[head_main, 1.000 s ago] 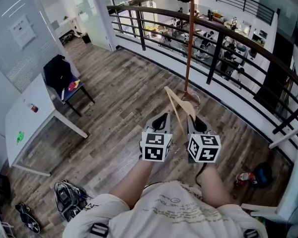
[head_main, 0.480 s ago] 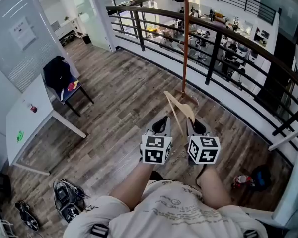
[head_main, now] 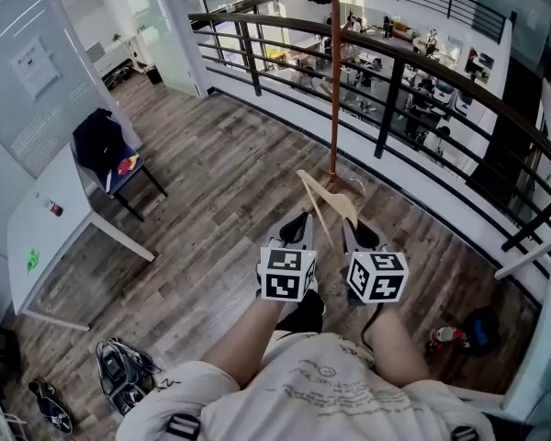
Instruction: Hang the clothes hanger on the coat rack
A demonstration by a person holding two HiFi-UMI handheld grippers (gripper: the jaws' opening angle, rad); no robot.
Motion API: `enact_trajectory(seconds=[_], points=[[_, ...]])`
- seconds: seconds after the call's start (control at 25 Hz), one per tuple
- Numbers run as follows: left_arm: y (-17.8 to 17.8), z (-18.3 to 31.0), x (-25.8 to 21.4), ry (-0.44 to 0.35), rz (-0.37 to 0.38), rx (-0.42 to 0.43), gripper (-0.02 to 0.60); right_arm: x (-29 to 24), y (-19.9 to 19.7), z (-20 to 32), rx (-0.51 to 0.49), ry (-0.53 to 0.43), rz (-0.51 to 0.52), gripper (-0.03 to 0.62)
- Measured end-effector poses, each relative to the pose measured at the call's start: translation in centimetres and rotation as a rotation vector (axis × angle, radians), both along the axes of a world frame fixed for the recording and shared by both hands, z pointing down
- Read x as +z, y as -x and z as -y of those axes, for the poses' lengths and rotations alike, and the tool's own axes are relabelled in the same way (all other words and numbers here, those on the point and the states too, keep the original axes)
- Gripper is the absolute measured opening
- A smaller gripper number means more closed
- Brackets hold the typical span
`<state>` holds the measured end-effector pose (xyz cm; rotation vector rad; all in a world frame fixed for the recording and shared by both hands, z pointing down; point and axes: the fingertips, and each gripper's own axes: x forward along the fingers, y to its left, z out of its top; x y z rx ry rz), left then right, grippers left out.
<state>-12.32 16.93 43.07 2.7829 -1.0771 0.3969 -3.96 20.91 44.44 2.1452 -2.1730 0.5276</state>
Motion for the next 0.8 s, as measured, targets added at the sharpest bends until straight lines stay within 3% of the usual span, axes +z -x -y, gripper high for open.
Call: enact_trajectory(seconds=[0.8], points=[[-5.7, 10.0, 2.3, 0.03, -0.037, 0.016, 0.003, 1.2, -5.0, 9.7, -0.019, -0.004, -0.005, 0.051]])
